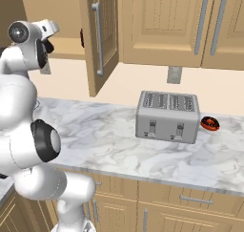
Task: Pick the shaker and ketchup from the counter and place them in the cabinet.
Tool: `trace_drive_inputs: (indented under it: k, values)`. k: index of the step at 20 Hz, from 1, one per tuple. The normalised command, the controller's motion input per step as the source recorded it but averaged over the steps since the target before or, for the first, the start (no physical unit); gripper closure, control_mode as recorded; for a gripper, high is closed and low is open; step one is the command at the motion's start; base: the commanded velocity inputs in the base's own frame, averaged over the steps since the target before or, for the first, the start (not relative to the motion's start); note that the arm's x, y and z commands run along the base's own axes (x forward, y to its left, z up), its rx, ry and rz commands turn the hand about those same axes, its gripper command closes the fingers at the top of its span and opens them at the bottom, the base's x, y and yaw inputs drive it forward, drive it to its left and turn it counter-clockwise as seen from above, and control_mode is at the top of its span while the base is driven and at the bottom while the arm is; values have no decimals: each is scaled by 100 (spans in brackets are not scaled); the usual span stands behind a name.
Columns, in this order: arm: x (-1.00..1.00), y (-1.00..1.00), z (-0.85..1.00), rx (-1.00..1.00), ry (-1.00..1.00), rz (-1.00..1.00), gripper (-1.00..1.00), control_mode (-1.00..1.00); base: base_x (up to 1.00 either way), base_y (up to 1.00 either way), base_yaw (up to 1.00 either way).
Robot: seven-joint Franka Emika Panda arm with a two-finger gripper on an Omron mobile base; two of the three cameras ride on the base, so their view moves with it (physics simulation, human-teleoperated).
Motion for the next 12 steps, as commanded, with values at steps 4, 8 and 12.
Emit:
trace_drive_inputs:
  k: [4, 8, 12]
  values:
    - [23, 0, 1, 0, -1, 0, 100, -100, 0, 0, 0]
    - [30, 0, -14, 0, 0, 0, 100, -100, 0, 0, 0]
    - [34, 0, -18, 0, 0, 0, 100, -100, 0, 0, 0]
